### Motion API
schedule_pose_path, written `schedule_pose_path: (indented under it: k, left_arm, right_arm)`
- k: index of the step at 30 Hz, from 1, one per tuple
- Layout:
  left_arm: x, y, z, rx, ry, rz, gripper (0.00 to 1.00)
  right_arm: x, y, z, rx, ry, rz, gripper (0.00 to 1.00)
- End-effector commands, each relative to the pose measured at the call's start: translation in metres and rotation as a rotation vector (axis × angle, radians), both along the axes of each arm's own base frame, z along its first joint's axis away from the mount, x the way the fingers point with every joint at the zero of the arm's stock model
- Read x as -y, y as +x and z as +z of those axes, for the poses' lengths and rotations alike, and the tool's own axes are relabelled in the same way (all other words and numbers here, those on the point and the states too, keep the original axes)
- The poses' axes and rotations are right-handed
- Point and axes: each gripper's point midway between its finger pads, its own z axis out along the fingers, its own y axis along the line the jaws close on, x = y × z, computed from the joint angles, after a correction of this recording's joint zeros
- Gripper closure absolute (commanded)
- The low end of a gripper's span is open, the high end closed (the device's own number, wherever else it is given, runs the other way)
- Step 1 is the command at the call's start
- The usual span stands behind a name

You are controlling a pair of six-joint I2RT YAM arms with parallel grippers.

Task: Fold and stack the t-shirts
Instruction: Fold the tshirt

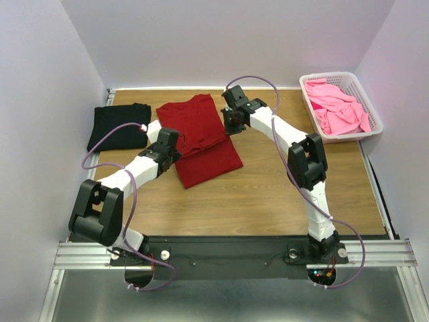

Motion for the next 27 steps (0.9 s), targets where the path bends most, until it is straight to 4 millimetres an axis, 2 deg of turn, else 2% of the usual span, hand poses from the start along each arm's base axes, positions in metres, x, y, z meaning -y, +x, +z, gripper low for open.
schedule_pose_path:
  k: [1, 7, 12, 19, 27]
  left_arm:
    - [-0.003, 0.017, 0.016, 0.06, 0.01, 0.023, 1.0]
    - [-0.004, 0.019, 0.008, 0.05, 0.012, 0.028, 1.0]
    - [-0.003, 0.023, 0.011, 0.066, 0.013, 0.024, 1.0]
    - [-0.004, 0.025, 0.003, 0.046, 0.03, 0.022, 1.0]
    - [-0.005, 0.033, 0.007, 0.076, 0.042, 0.027, 1.0]
  right_arm:
    - [-0.001, 0.018, 0.005, 0.062, 0.016, -0.034, 0.99]
    - [0.002, 0.019, -0.008, 0.054, -0.002, -0.045, 0.99]
    - [0.006, 0.021, -0.011, 0.057, -0.003, -0.06, 0.99]
    - [0.011, 0.022, -0.02, 0.042, -0.004, -0.093, 0.99]
    - [0.02, 0.025, -0.026, 0.034, -0.004, -0.14, 0.99]
